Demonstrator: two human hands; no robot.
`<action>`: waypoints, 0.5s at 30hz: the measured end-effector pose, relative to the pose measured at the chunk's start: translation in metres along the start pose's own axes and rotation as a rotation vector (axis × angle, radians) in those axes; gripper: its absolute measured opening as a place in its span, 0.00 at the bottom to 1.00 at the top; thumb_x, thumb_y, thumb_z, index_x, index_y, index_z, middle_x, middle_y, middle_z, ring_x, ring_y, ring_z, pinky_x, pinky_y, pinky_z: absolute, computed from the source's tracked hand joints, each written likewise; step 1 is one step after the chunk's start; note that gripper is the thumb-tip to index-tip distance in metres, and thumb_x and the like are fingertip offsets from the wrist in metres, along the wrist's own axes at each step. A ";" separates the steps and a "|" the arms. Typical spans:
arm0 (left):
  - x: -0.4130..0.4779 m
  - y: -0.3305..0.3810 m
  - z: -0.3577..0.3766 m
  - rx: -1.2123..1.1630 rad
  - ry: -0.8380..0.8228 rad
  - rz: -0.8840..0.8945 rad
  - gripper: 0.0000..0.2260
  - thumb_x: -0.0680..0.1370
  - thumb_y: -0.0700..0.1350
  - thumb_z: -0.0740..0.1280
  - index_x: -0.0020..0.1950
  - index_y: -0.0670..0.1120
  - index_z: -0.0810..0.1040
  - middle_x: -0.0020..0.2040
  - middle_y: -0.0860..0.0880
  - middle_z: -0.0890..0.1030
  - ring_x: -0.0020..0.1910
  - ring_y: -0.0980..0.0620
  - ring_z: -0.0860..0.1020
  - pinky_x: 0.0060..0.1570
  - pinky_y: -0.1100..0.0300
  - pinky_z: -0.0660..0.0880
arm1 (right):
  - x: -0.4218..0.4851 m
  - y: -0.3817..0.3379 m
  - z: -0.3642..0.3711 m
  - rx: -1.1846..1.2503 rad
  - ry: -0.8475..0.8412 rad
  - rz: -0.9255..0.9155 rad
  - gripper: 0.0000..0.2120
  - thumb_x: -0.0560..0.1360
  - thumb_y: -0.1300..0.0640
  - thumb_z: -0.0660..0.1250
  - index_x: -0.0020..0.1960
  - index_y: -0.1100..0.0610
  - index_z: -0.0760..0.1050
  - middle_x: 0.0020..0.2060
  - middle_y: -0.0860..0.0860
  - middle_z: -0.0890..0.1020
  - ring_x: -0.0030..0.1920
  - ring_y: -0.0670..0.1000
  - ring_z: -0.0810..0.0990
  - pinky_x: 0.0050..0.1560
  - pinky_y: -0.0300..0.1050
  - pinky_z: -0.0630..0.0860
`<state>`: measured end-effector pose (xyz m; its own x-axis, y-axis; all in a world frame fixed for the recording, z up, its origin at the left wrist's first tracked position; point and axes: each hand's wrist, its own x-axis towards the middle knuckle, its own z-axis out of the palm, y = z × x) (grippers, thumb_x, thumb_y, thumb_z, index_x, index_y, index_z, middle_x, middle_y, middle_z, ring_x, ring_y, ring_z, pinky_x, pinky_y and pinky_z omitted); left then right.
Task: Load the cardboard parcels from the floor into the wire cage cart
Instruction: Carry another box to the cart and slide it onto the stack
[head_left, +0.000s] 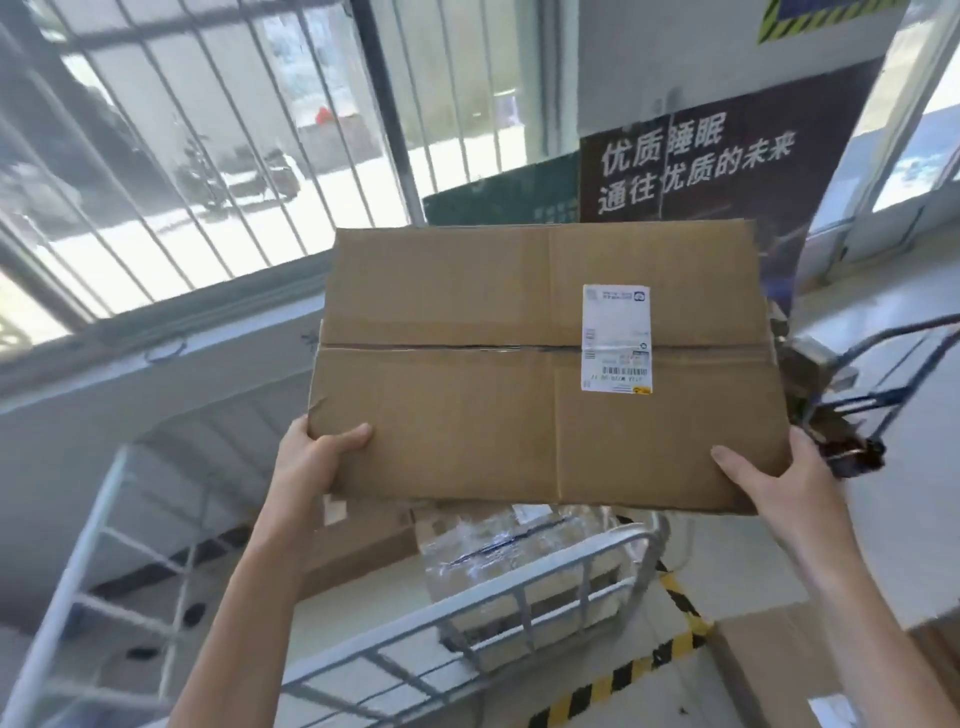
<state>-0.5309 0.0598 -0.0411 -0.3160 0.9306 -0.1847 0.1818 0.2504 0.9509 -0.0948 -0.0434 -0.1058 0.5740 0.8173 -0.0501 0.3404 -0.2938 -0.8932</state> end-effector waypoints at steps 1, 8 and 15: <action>0.000 -0.009 -0.027 -0.009 0.029 -0.015 0.22 0.71 0.40 0.77 0.61 0.42 0.75 0.47 0.50 0.82 0.39 0.56 0.82 0.34 0.64 0.78 | -0.009 -0.012 0.021 -0.017 -0.025 -0.014 0.31 0.71 0.39 0.74 0.68 0.49 0.70 0.56 0.48 0.80 0.55 0.54 0.79 0.56 0.58 0.78; 0.011 -0.091 -0.174 -0.049 0.197 -0.159 0.25 0.69 0.43 0.78 0.63 0.43 0.75 0.55 0.44 0.82 0.49 0.46 0.82 0.45 0.51 0.79 | -0.055 -0.060 0.149 -0.121 -0.213 -0.067 0.26 0.71 0.42 0.75 0.63 0.51 0.71 0.55 0.51 0.81 0.54 0.56 0.80 0.56 0.57 0.78; 0.042 -0.166 -0.247 0.010 0.311 -0.323 0.22 0.69 0.43 0.78 0.59 0.44 0.74 0.51 0.45 0.82 0.43 0.49 0.79 0.38 0.56 0.74 | -0.054 -0.070 0.276 -0.174 -0.436 -0.013 0.25 0.70 0.43 0.76 0.61 0.50 0.71 0.52 0.48 0.80 0.50 0.52 0.79 0.48 0.49 0.75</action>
<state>-0.8046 -0.0089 -0.1450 -0.6229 0.6799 -0.3870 0.0360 0.5190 0.8540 -0.3550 0.0697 -0.1643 0.2150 0.9425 -0.2560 0.4867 -0.3307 -0.8085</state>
